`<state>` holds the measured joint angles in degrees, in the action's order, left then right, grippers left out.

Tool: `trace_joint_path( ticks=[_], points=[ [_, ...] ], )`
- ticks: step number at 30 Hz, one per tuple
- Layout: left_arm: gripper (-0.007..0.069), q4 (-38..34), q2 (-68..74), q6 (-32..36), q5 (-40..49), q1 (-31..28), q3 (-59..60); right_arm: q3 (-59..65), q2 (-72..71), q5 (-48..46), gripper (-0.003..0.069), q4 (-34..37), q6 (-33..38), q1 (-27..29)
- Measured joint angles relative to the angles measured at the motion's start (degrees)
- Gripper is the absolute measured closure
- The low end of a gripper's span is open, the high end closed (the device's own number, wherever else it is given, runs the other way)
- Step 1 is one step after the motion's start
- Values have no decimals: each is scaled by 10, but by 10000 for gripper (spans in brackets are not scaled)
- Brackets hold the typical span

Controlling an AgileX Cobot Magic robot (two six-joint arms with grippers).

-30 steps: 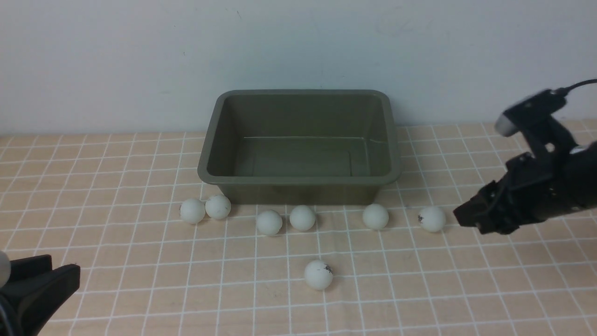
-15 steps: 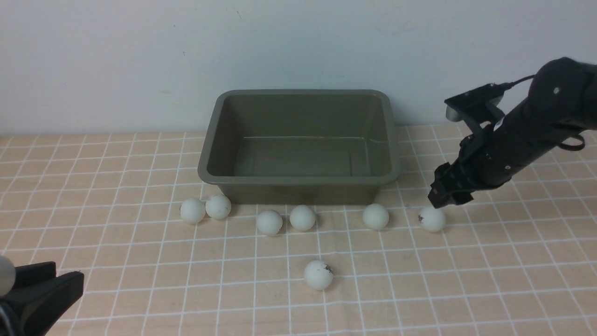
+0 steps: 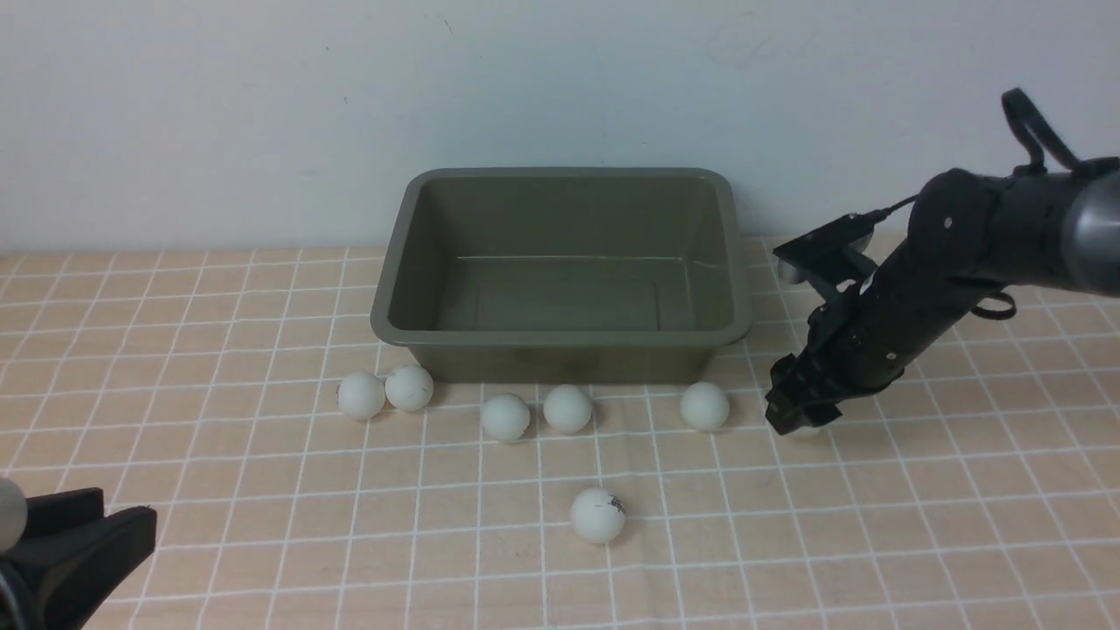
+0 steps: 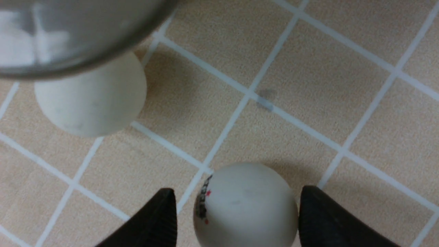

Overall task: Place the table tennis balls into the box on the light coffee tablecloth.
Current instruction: 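Reach for and grasp a ping pong ball on the table, then release the ping pong ball into the bin and lift the gripper away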

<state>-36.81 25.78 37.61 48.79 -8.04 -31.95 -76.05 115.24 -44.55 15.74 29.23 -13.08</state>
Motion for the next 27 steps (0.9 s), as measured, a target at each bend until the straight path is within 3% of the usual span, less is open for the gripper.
trace_joint_path(
  ticks=[5, 11, 15, 21, 24, 27],
  points=[
    [449, 0, 0, 0, 0, 0, 0, -3, 6, 19, 296, -31, -20, 0],
    [449, 0, 0, 0, 2, 0, 0, -35, -1, -10, 296, -105, -63, 0],
    [449, 0, 0, 0, 8, 0, 0, -93, -23, -61, 296, -107, -56, 0],
    [449, 0, 0, 0, 18, 0, 0, -206, -26, -136, 296, 13, 5, 0],
    [449, 0, 0, 0, 18, 0, 0, -243, -8, -140, 296, 128, 78, 0],
    [449, 0, 0, 0, 18, 0, 0, -263, 17, -144, 296, 196, 127, -1]
  ],
)
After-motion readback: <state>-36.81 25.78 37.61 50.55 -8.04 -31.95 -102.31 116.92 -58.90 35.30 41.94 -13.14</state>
